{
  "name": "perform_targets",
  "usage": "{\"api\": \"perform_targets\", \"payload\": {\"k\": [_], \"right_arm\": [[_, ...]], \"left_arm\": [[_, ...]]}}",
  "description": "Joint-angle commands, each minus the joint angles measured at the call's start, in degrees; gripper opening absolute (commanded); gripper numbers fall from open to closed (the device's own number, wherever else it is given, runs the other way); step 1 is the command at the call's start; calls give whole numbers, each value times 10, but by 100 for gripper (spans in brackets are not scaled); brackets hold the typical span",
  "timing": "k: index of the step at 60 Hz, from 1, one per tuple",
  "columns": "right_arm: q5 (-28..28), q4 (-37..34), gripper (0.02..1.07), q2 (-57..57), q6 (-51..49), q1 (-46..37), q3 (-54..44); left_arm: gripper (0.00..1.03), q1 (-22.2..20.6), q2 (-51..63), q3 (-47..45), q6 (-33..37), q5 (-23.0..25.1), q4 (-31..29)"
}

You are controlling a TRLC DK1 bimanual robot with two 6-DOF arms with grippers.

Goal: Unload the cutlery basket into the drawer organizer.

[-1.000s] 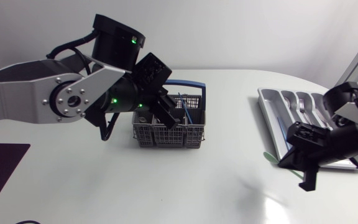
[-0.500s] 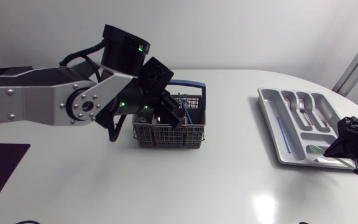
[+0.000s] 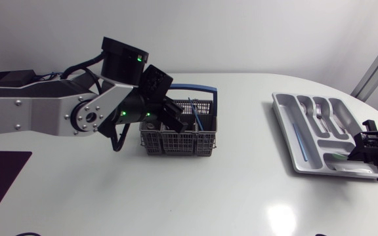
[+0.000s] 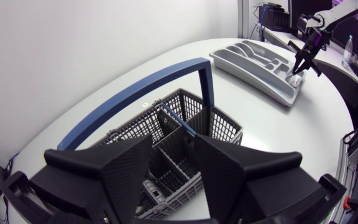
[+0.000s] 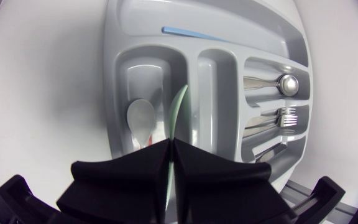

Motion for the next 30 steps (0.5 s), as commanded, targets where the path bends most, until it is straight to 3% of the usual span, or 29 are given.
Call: {"api": "perform_targets", "payload": {"k": [1,4,10,15,17,18,20,30], "right_arm": [[2,5,22,13,-26,-4,-10],[2,6,29,8,-25,-4,-16],[-2,28,55,-8,-11,-5,-27],[-5,24,65,-21,0,-11,-27],[-5,20,74,-30,3,-13,-30],[-5,16,86,-37,6,-14,-31],[-5,9,98,-46,15,-15,-30],[-34,-65,102,-80,91,-13,-11]], "left_arm": [[49,8,9,-16,-20,14,13],[49,10,9,-17,-21,21,16],[49,12,9,-18,-24,32,25],[49,12,10,-16,-25,38,31],[49,12,11,-16,-25,41,34],[49,12,11,-16,-26,42,36],[49,12,15,-14,-26,43,38],[49,12,35,-3,-43,57,52]]}}
